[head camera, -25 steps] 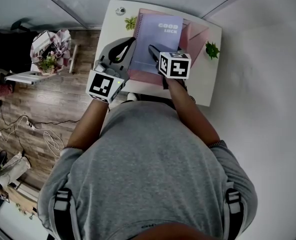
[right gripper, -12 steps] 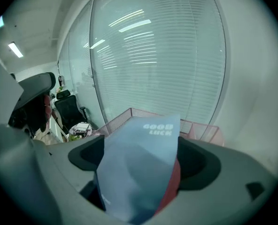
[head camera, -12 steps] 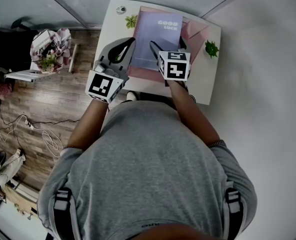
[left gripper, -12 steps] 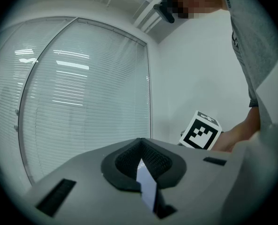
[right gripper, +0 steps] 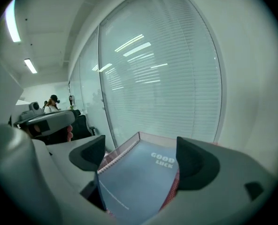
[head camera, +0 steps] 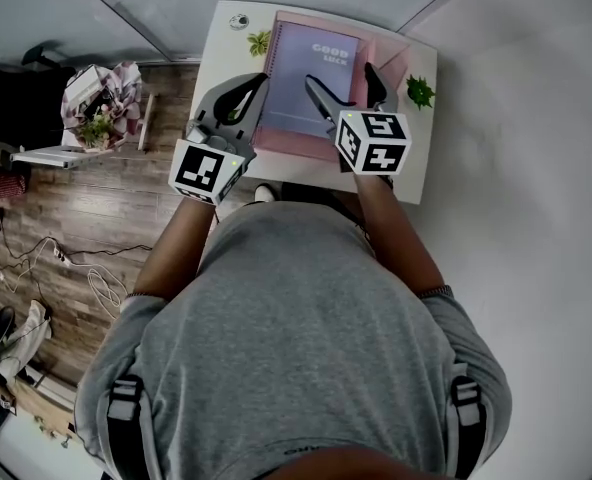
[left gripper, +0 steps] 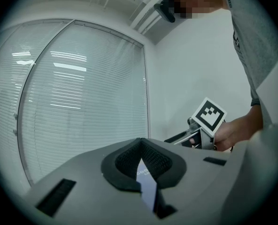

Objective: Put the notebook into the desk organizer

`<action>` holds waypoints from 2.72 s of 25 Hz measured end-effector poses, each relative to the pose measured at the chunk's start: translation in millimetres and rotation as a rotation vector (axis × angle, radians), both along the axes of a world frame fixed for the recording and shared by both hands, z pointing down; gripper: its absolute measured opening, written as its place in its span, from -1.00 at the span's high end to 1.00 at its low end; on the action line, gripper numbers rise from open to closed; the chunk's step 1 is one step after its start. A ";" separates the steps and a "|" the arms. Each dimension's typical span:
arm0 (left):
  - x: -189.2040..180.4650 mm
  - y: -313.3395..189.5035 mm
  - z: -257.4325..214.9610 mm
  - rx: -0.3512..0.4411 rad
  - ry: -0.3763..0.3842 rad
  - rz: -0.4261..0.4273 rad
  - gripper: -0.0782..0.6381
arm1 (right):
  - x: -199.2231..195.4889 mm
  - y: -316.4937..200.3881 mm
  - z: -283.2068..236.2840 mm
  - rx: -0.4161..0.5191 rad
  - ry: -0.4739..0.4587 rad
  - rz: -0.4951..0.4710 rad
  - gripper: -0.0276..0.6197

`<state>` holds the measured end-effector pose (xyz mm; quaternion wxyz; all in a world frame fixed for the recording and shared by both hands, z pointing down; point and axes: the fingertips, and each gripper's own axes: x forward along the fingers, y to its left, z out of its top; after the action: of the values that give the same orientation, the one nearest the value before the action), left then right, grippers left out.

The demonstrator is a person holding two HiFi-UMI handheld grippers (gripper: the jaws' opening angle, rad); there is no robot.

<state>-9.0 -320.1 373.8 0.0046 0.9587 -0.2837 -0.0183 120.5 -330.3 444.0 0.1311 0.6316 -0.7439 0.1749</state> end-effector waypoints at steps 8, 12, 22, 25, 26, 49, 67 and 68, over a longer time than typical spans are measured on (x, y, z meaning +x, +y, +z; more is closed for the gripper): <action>-3.7 19.2 -13.4 0.048 0.016 0.036 0.73 | -8.8 38.9 -59.3 0.205 0.048 -0.056 -0.22; -6.3 31.4 -15.8 0.060 0.028 0.054 0.73 | -15.6 63.4 -72.3 0.273 0.097 -0.052 0.18; -10.0 66.9 -16.3 0.077 0.040 0.113 0.73 | -24.4 117.7 -73.8 0.345 0.077 -0.029 0.61; -10.2 74.5 -19.5 0.093 0.046 0.120 0.73 | -22.8 131.3 -73.5 0.374 0.074 -0.029 0.81; -9.8 77.1 -19.9 0.097 0.046 0.123 0.73 | -21.8 135.5 -72.5 0.378 0.072 -0.030 0.87; 4.3 85.8 -5.6 0.083 0.023 0.122 0.73 | -21.6 151.0 -61.4 0.419 0.058 -0.136 0.90; 0.6 78.8 -8.3 0.084 0.012 0.114 0.73 | -24.4 141.3 -65.0 0.404 0.077 -0.161 0.90; 0.1 78.3 -8.1 0.084 0.012 0.113 0.73 | -24.6 140.6 -64.7 0.404 0.078 -0.160 0.90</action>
<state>-8.9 -241.9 365.7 -0.0327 0.9724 -0.2281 -0.0356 95.9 -189.6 379.4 0.0438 0.5903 -0.8059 -0.0133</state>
